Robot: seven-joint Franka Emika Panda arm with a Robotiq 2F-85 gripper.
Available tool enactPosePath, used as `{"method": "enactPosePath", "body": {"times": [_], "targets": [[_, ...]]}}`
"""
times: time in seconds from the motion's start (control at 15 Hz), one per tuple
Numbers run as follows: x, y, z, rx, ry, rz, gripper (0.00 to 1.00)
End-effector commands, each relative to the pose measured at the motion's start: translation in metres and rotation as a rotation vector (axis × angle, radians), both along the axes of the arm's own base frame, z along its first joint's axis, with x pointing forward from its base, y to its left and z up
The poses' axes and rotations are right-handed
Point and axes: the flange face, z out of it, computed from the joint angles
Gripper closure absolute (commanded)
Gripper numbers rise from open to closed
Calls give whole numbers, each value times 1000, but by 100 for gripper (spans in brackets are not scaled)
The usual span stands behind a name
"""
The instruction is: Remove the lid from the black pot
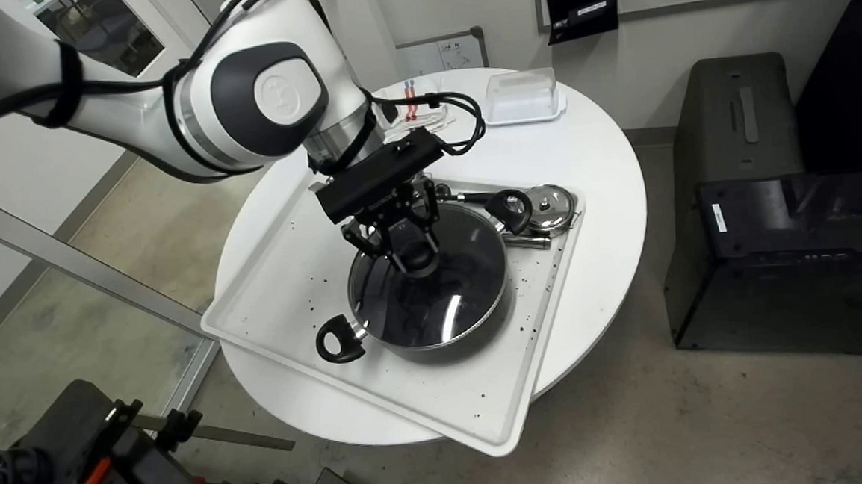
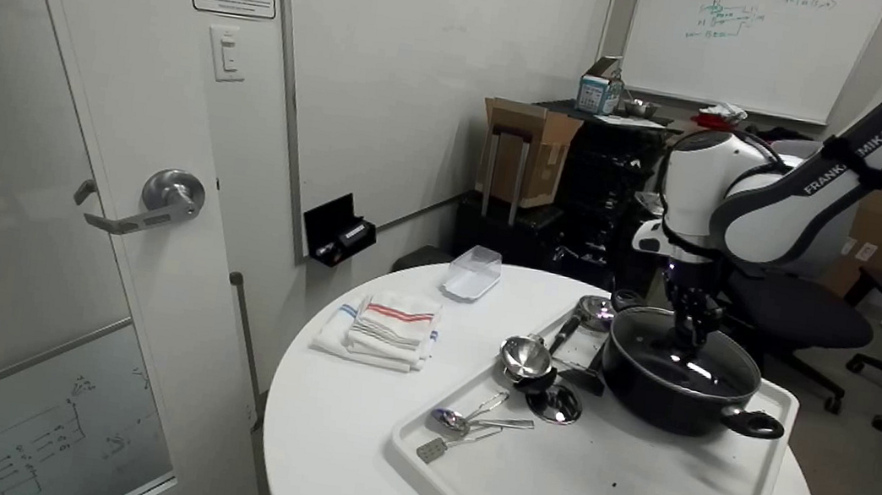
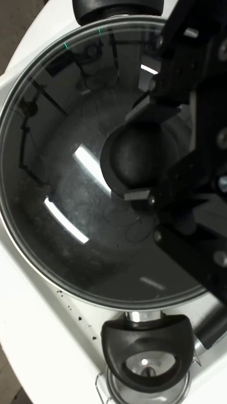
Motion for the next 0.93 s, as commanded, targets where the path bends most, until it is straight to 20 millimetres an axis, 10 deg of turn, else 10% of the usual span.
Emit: {"method": "enactPosePath", "body": {"times": [0.0,0.87], "targets": [[-2,1,9,-5,-15,22,74],[-16,47,68,-58,-75,117,74]]}}
